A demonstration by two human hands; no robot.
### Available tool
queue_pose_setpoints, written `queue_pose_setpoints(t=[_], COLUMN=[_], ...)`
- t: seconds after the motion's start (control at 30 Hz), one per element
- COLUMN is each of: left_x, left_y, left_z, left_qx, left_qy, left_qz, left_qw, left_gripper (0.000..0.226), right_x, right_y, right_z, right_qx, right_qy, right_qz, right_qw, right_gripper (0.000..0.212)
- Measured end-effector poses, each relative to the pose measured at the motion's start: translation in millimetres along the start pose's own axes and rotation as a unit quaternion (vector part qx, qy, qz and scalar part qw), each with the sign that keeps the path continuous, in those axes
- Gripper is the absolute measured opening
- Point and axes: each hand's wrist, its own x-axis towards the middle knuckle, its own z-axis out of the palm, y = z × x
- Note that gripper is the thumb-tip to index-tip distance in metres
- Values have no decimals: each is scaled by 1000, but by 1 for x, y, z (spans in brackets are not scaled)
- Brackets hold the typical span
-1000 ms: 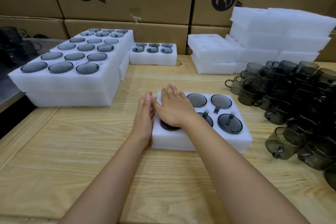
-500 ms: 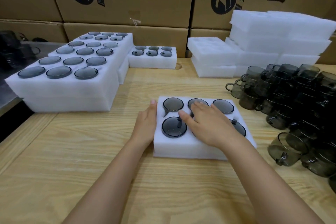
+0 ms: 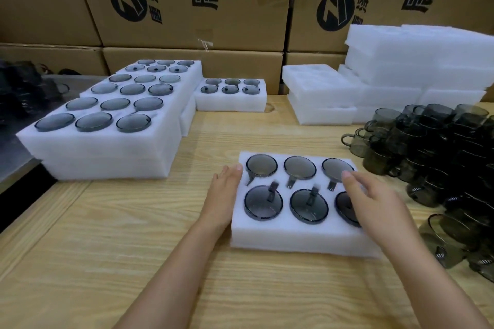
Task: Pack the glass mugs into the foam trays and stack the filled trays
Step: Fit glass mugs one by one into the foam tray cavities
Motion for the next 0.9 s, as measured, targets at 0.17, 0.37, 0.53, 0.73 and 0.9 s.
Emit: queue_pose_setpoints(t=[0.17,0.37,0.53,0.73,0.9], left_x=[-3,3,11,17,36], left_y=[12,15,15,15,1], left_z=[-5,-17,-29,-30,-40], left_qx=[-258,-320,-316,-398,-457], left_qy=[-4,-37,-21,7,122], left_qz=[-2,-11,-5,37,-37], left_qw=[966,947,949,917,880], left_gripper=[59,51,65,41,26], right_x=[9,-12,-38,-7,66], right_y=[-12,-16,-33,-58,-96], right_z=[2,-3,39,65,92], right_qx=[156,568,690,727,755], right_qy=[5,-15,-84,-107,-67], right_qz=[-1,129,212,283,266], right_qw=[988,813,687,616,595], right_gripper=[39,43,56,37,46])
